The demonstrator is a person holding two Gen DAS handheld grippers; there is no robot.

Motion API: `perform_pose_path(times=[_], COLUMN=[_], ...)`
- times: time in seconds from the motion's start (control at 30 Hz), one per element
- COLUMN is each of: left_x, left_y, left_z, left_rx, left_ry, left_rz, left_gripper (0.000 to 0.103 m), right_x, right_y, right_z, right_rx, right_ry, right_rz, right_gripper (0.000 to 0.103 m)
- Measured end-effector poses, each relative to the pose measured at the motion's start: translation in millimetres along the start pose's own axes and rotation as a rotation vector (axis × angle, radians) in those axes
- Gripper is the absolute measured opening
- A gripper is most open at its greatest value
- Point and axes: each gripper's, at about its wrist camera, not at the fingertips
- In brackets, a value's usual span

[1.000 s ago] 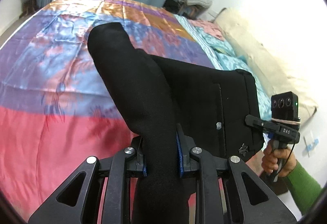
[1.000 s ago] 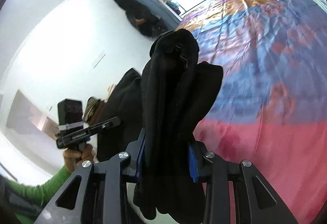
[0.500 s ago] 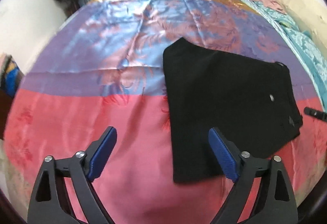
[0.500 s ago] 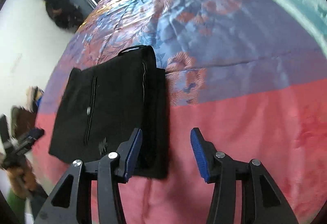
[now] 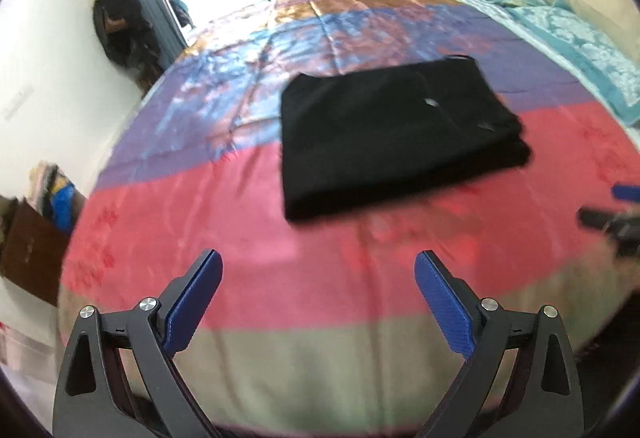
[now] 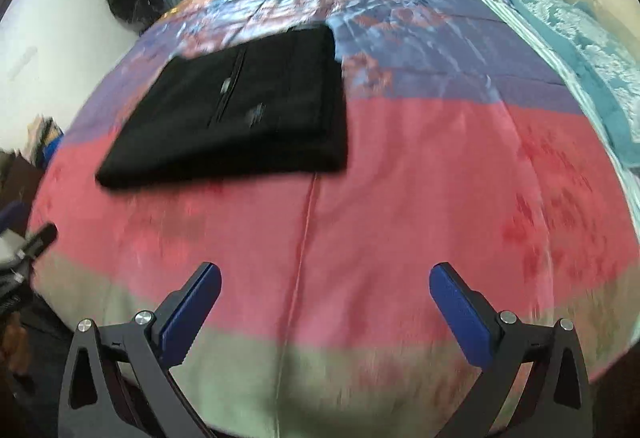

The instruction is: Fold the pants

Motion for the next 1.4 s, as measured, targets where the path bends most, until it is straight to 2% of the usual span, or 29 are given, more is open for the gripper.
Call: perform_pose_path(times=[0.1, 0.23, 0.47, 0.67, 0.87, 1.1, 1.23, 1.4], left_x=[-4.3, -7.7, -2.7, -3.9, 5.1, 16.1, 16.0, 19.1], left_y=[-6.8, -8.8, -3.9, 8.0, 11.6, -1.3, -5.9, -7.6], left_z=[-22.4, -53.5, -92.1, -127.4, -151.6, -169.3, -182.2, -191.6], left_rx=[0.022, -0.008, -0.051, -0.081, -0.071, -0.036, -0.035, -0.047], left_ry=[-0.028, 0.008, -0.014, -0.020, -0.049, -0.066, -0.033, -0.036], left_rz=[-0.036, -0.026, -0.077, -0.063, -0.055, -0.091, -0.076, -0.097], left_gripper=[0.098, 0.098, 0.098, 0.098, 0.100, 0.101, 0.101, 0.101], right_x=[8.7, 12.2, 27.3, 49.1, 76.2, 90.7, 96.7, 102.5], right_y=[-27.4, -42.8, -31.3, -15.6, -13.3, -27.2, -37.1, -43.6], right_z=[-26.5, -62.9, -125.5, -173.2, -214.2, -242.8, -248.0, -248.1], right_rx=[-0.007, -0.051, -0.161, -0.232, -0.284, -0.282, -0.261, -0.247], right_ry=[-0.027, -0.045, -0.073, -0.061, -0.040, -0.020, -0.020, -0.025], right_rz=[0.001, 0.026, -0.036, -0.085, -0.136, -0.105, -0.097, -0.108], right_gripper=[0.103, 0.103, 0.103, 0.103, 0.103, 0.103, 0.103, 0.103])
Point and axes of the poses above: each gripper's, at about its wrist camera, not at the fingertips, and z roughly the way its jaws point, x to its left, y to its top, and after that the axes turned 14 degrees about -x, right-handed
